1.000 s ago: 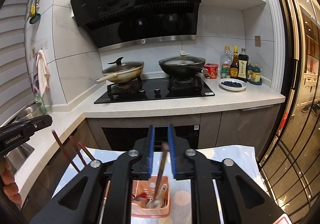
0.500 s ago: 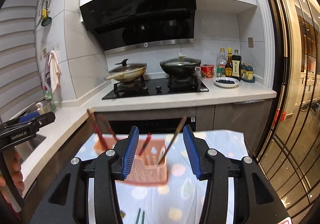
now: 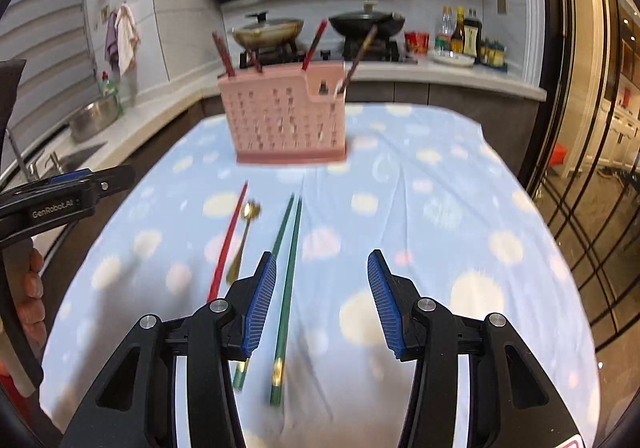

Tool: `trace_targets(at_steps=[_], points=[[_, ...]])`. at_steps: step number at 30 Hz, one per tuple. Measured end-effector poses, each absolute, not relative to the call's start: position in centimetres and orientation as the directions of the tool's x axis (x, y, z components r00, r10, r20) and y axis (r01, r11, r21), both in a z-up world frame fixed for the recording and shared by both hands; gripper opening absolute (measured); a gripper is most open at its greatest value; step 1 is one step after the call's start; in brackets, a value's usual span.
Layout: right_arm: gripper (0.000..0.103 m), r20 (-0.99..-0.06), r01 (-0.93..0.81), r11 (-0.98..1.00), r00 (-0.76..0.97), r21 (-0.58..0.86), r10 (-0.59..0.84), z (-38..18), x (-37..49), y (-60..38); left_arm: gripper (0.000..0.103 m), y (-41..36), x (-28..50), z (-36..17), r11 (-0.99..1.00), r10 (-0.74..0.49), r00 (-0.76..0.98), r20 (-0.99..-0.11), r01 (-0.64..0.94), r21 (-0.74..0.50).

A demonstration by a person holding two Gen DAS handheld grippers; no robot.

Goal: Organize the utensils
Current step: 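Grasp a red chopstick with the left tool while the right tool grasps a green chopstick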

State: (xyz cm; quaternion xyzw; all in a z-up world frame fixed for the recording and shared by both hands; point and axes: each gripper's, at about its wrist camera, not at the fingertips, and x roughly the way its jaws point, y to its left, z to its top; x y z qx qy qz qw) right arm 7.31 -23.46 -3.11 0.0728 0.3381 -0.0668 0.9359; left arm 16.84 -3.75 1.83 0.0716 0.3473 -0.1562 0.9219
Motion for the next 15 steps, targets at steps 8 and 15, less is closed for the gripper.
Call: trace_targets(at_steps=[8,15], points=[[0.047,-0.713,0.154,0.984,0.700,0.089,-0.045,-7.7,5.2,-21.3,0.078,-3.8,13.7,-4.6,0.943,-0.188,0.607,-0.772,0.333,0.033],[0.042,-0.741,0.133,0.986,0.671,0.096,-0.018,-9.9,5.1,-20.2,0.078,-4.3,12.0,-6.6,0.938,-0.199,0.565,-0.801,0.346,0.011]])
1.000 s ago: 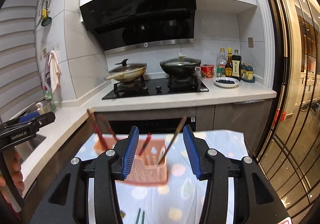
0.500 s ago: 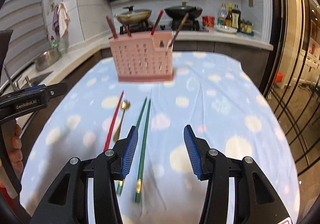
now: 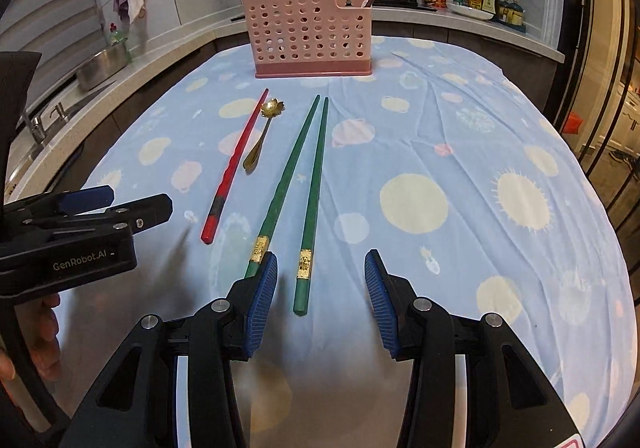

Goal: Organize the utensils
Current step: 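Grasp a red chopstick with the left tool while the right tool grasps a green chopstick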

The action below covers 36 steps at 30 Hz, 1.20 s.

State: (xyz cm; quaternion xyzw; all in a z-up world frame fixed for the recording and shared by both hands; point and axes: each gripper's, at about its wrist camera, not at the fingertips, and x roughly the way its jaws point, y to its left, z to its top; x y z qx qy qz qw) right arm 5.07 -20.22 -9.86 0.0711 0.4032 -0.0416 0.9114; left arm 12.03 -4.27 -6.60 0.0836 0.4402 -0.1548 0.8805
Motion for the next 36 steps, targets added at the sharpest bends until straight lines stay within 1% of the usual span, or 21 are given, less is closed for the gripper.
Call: trace_targets(at_steps=[1,5,10,12,15,18,20,22,24,26,28,29,33,34,36], points=[[0.039,-0.743,0.133,0.986,0.669,0.097,-0.017,-9.9,5.2,-20.2,0.078,-4.4,12.0,-6.6,0.937,-0.201,0.562,-0.802,0.349,0.009],[0.032,-0.751,0.130,0.987,0.660,0.097,-0.013,-10.1,5.5,-20.2,0.078,-4.9,12.1,-6.8,0.934,-0.208,0.551,-0.808,0.357,0.003],[0.017,-0.763,0.124,0.987,0.646,0.099,-0.005,-10.7,5.8,-20.2,0.078,-5.8,12.4,-7.1,0.928,-0.222,0.538,-0.814,0.373,-0.006],[0.015,-0.763,0.121,0.988,0.646,0.093,-0.008,-10.8,5.8,-20.2,0.078,-6.3,12.4,-7.2,0.924,-0.230,0.535,-0.813,0.383,-0.009],[0.007,-0.764,0.127,0.988,0.645,0.091,-0.012,-10.8,5.9,-20.4,0.078,-6.8,12.5,-7.3,0.919,-0.238,0.534,-0.812,0.393,-0.011],[0.007,-0.764,0.136,0.985,0.645,0.106,-0.007,-10.8,5.8,-20.9,0.076,-7.3,12.8,-7.5,0.917,-0.243,0.530,-0.812,0.400,-0.013],[0.007,-0.764,0.140,0.984,0.646,0.109,-0.008,-10.8,5.8,-21.0,0.070,-7.5,13.0,-7.8,0.915,-0.248,0.523,-0.816,0.404,-0.019],[0.007,-0.764,0.143,0.983,0.646,0.113,-0.006,-10.9,5.7,-21.1,0.061,-7.7,13.4,-8.3,0.915,-0.252,0.506,-0.825,0.401,-0.034],[0.007,-0.763,0.143,0.983,0.646,0.117,-0.003,-10.9,5.7,-21.2,0.059,-7.7,13.6,-8.6,0.916,-0.252,0.506,-0.825,0.399,-0.036],[0.007,-0.762,0.141,0.983,0.647,0.116,-0.003,-10.8,5.7,-21.2,0.055,-7.8,13.6,-8.5,0.915,-0.247,0.512,-0.823,0.403,-0.023],[0.007,-0.762,0.141,0.983,0.647,0.117,-0.002,-10.8,5.7,-21.2,0.045,-7.8,13.6,-8.5,0.915,-0.249,0.516,-0.820,0.404,-0.023],[0.007,-0.762,0.140,0.983,0.647,0.119,0.000,-10.8,5.7,-21.2,0.042,-7.7,13.6,-8.4,0.914,-0.251,0.515,-0.820,0.406,-0.024],[0.007,-0.763,0.142,0.983,0.646,0.118,-0.002,-10.7,5.7,-21.3,0.017,-7.2,13.8,-8.3,0.909,-0.271,0.500,-0.823,0.415,-0.047],[0.007,-0.763,0.143,0.983,0.646,0.119,-0.001,-10.6,5.6,-21.3,0.012,-7.1,13.8,-8.3,0.908,-0.277,0.493,-0.825,0.416,-0.056],[0.007,-0.762,0.143,0.982,0.648,0.125,0.003,-10.5,5.4,-21.3,0.008,-6.8,13.8,-8.2,0.906,-0.286,0.480,-0.829,0.418,-0.070]])
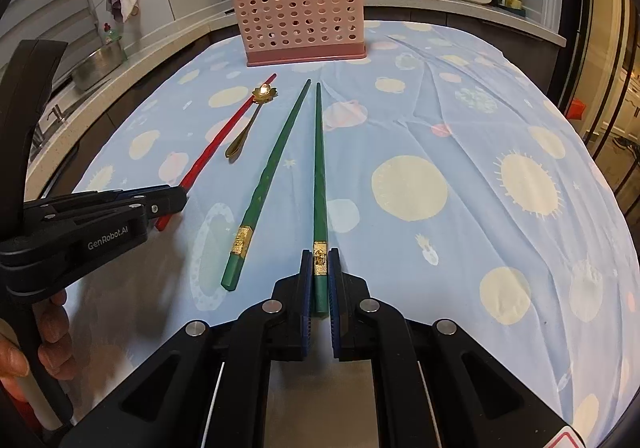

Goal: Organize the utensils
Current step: 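Grasp a red chopstick with the left tool while the right tool grasps a green chopstick, then lift the red chopstick with the left tool while the right tool carries the green chopstick toward the holder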

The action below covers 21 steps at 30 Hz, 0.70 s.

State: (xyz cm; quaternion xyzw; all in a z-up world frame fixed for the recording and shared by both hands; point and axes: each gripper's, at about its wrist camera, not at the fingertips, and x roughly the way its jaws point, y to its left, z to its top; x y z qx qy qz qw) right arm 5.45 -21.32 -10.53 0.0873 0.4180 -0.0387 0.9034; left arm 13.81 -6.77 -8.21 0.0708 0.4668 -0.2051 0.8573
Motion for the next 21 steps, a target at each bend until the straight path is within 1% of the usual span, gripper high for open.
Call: trace_targets(at_steps=[6,13,21], points=[[0.007,-0.740,0.149,0.979,0.672,0.137,0.001,-9.1,4.6,-21.6,0.007,-6.1,12.8,-7.3,0.900,-0.301,0.483,-0.822,0.429,-0.078],[0.007,-0.695,0.154,0.976,0.719,0.155,-0.003,-6.3,3.6,-22.3,0.007,-5.0,12.1,-5.0,0.899,-0.325,0.515,-0.793,0.428,-0.091],[0.007,-0.604,0.150,0.966,0.797,0.210,0.008,-1.4,3.0,-24.1,0.007,-3.6,12.3,-0.3,0.896,-0.373,0.579,-0.725,0.428,-0.119]])
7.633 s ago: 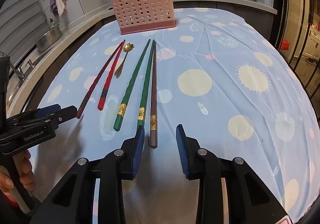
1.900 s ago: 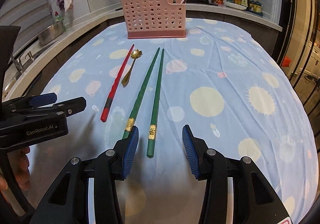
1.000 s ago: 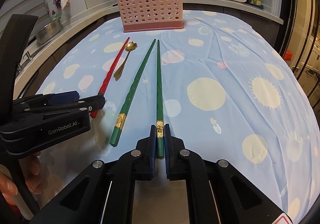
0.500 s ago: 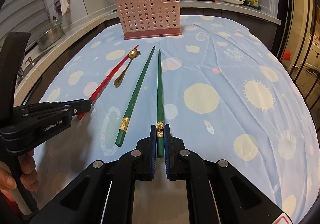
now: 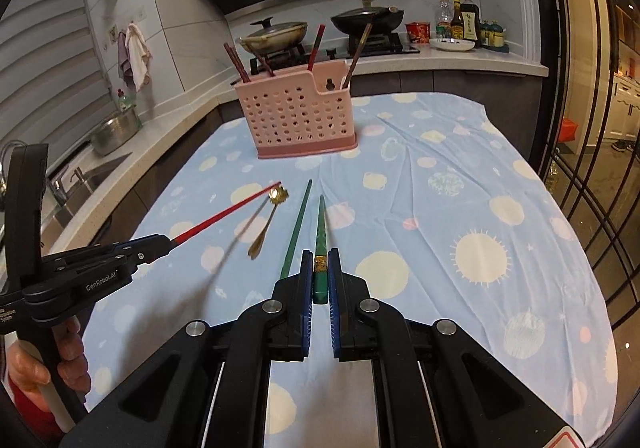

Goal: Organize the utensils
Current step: 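Lift the red chopstick with the left tool while the right tool carries the green chopstick toward the holder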

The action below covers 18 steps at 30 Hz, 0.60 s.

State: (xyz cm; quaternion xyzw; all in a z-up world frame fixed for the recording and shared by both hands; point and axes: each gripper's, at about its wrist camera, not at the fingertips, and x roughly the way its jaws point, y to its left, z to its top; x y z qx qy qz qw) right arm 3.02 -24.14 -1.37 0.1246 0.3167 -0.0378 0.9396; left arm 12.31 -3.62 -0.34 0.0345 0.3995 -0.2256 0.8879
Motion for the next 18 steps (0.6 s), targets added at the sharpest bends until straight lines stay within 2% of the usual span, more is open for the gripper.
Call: trace_targets(at_steps=[9,18], points=[[0.007,-0.473,0.141,0.968,0.881,0.207,-0.027,4.9,4.0,-26.1,0.007,-2.4,14.8,5.8,0.909,-0.377,0.687,-0.621,0.403,-0.106],[0.007,-0.392,0.107,0.971,0.920,0.215,-0.014,9.1,7.2,-27.4,0.007,-3.0,18.2,10.8,0.911,-0.382,0.749,-0.541,0.404,-0.084]])
